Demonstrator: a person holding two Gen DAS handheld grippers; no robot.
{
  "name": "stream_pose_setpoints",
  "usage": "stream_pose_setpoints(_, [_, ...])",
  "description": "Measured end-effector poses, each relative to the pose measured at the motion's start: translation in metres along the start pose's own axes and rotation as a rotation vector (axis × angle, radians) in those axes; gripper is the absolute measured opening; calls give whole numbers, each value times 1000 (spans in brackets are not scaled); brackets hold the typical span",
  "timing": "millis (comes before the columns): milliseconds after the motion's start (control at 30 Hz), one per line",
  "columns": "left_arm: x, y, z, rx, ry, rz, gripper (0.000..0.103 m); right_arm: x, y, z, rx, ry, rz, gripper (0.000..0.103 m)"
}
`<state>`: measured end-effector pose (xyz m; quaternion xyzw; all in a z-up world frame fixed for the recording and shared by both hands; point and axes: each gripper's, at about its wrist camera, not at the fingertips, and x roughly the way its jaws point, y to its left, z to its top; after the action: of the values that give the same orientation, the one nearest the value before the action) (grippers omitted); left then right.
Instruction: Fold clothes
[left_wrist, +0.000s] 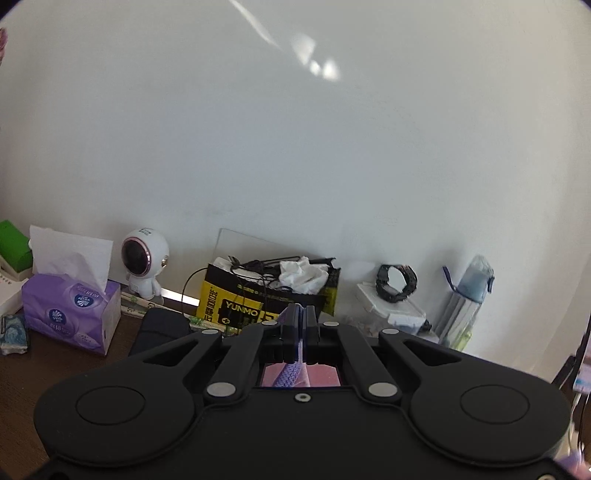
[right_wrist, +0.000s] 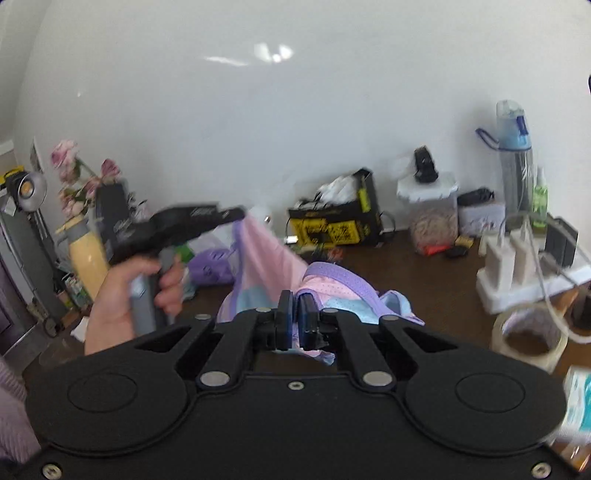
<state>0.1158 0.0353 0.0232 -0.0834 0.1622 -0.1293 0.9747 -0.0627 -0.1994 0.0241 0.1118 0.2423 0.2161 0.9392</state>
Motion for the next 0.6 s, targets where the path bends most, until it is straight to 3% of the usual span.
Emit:
stream_pose_setpoints(67, [-5, -19, -12, 80, 37, 7, 1, -5, 26, -34, -35, 2, -22, 6])
stream_pose_setpoints(167, [-15, -24, -31, 113, 99, 103, 1, 1, 56, -77, -39, 67, -4, 10])
stream_pose_setpoints(200, [-17, -21, -36, 114, 115, 143, 2, 5, 63, -86, -38, 99, 27, 19])
stream_pose_setpoints(267, [-26, -9, -54, 138, 160, 262, 10, 10, 81, -101, -103, 185, 104, 76])
stream_pose_setpoints(300, [-27, -5, -61, 160, 193, 307, 33, 6, 87, -106, -137, 207, 132, 83])
stream_pose_setpoints(333, [-34, 3, -71, 198, 237, 353, 63, -4, 93, -111, -181, 214, 172, 83])
stream_pose_setpoints(400, [-63, 13, -86, 220, 206, 395, 83, -27, 95, -119, -257, 201, 209, 83])
stream_pose_setpoints(433, [-79, 18, -93, 225, 181, 412, 85, -38, 91, -122, -283, 188, 208, 83])
stream_pose_setpoints(500, [-113, 16, -104, 180, 187, 377, 84, -56, 73, -124, -276, 172, 153, 83])
stream_pose_setpoints(600, [-150, -12, -120, 124, 209, 116, 85, -77, 40, -122, -209, 135, 48, 83])
